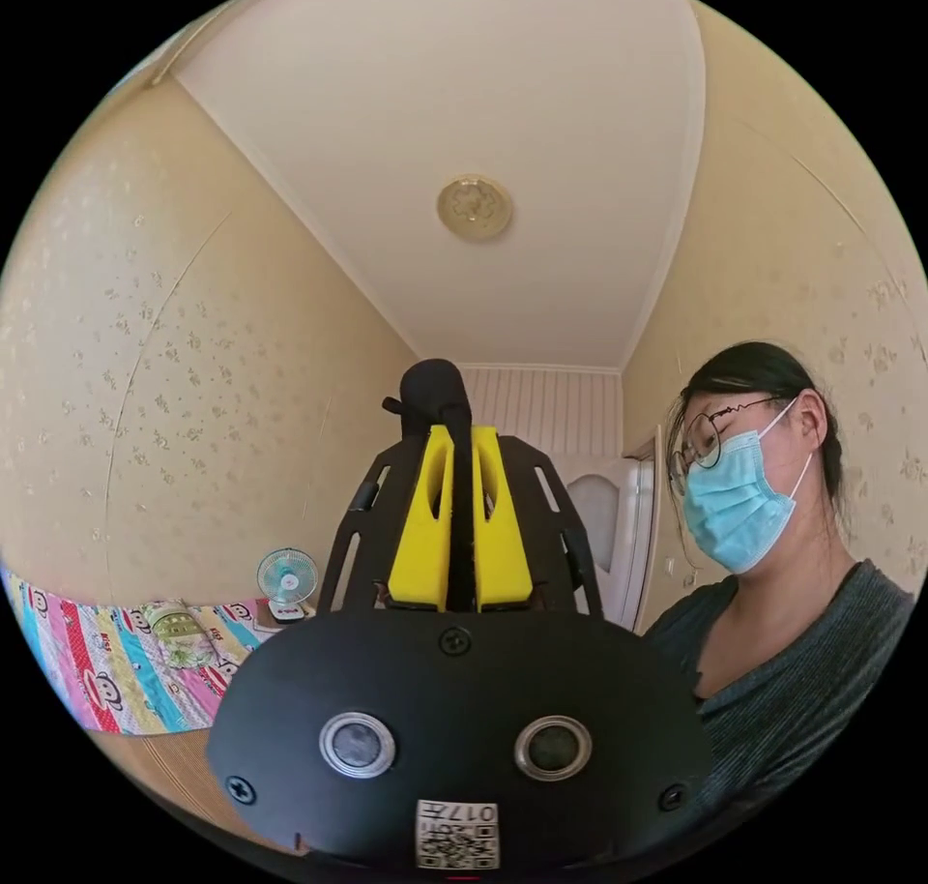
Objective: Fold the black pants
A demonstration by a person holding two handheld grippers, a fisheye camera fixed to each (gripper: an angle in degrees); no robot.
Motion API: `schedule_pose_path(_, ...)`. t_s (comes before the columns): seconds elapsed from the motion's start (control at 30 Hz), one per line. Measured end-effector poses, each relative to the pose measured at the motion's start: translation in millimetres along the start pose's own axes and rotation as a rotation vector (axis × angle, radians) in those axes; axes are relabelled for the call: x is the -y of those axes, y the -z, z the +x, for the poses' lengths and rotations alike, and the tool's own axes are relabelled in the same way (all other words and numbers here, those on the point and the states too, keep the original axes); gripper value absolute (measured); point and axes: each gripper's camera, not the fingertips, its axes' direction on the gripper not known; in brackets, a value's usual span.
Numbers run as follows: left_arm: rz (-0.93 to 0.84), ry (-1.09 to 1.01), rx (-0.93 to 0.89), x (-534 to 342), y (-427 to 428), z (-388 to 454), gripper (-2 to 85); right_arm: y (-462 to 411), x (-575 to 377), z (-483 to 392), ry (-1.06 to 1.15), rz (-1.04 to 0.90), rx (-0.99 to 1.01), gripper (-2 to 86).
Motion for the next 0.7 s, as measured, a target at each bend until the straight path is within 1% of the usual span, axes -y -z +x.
schedule_pose_path(0.03, 0.002, 0.022, 0.013, 10, 9, -6, 0.7, 0, 12, -1, 0.000, -0.008, -0.020, 3.3)
schedule_pose_path(0.07, -0.001, 0.036, 0.010, 20, 16, -11, 0.8, -3, 39, -3, -0.010, -0.058, -0.083, 2.8)
schedule_pose_path(0.1, -0.003, 0.033, 0.003, 26, 19, -14, 0.9, -8, 64, -5, -0.007, -0.121, -0.125, 2.6)
schedule_pose_path(0.17, -0.025, -0.011, -0.028, 51, 26, -21, 1.1, -17, 96, -8, 0.005, -0.182, -0.163, 2.5)
schedule_pose_path(0.23, -0.053, -0.029, -0.014, 68, 30, -28, 1.2, -24, 120, -5, -0.038, -0.233, -0.182, 2.7)
schedule_pose_path(0.27, -0.086, -0.042, 0.004, 77, 31, -32, 1.1, -27, 130, 0, -0.098, -0.263, -0.189, 2.9)
schedule_pose_path(0.3, -0.102, -0.045, 0.015, 80, 31, -34, 1.1, -29, 134, 5, -0.153, -0.295, -0.188, 3.0)
schedule_pose_path(0.33, -0.134, -0.045, 0.045, 82, 33, -40, 1.0, -28, 134, 8, -0.171, -0.310, -0.187, 3.1)
schedule_pose_path(0.4, -0.137, -0.013, 0.114, 73, 36, -55, 0.8, -25, 116, 15, -0.199, -0.346, -0.198, 3.2)
schedule_pose_path(0.43, -0.127, 0.027, 0.162, 62, 36, -69, 0.7, -23, 109, 18, -0.207, -0.355, -0.215, 3.2)
schedule_pose_path(0.47, -0.121, 0.075, 0.211, 49, 32, -89, 0.6, -21, 95, 29, -0.237, -0.376, -0.274, 3.3)
schedule_pose_path(0.5, -0.120, 0.100, 0.235, 42, 29, -101, 0.6, -18, 79, 49, -0.291, -0.397, -0.339, 3.3)
schedule_pose_path(0.53, -0.122, 0.143, 0.282, 30, 19, -131, 0.6, -16, 71, 62, -0.327, -0.403, -0.365, 3.3)
schedule_pose_path(0.6, -0.151, 0.190, 0.372, 17, -4, -190, 0.8, -11, 40, 143, -0.471, -0.421, -0.431, 3.5)
schedule_pose_path(0.63, -0.177, 0.221, 0.438, 11, -23, -242, 1.3, -12, 33, 169, -0.486, -0.436, -0.446, 3.6)
schedule_pose_path(0.67, -0.189, 0.259, 0.498, 8, -44, -305, 2.0, -19, 19, 226, -0.495, -0.488, -0.505, 4.0)
schedule_pose_path(0.7, -0.197, 0.275, 0.527, 6, -55, -340, 2.4, -32, 3, 291, -0.474, -0.550, -0.572, 4.5)
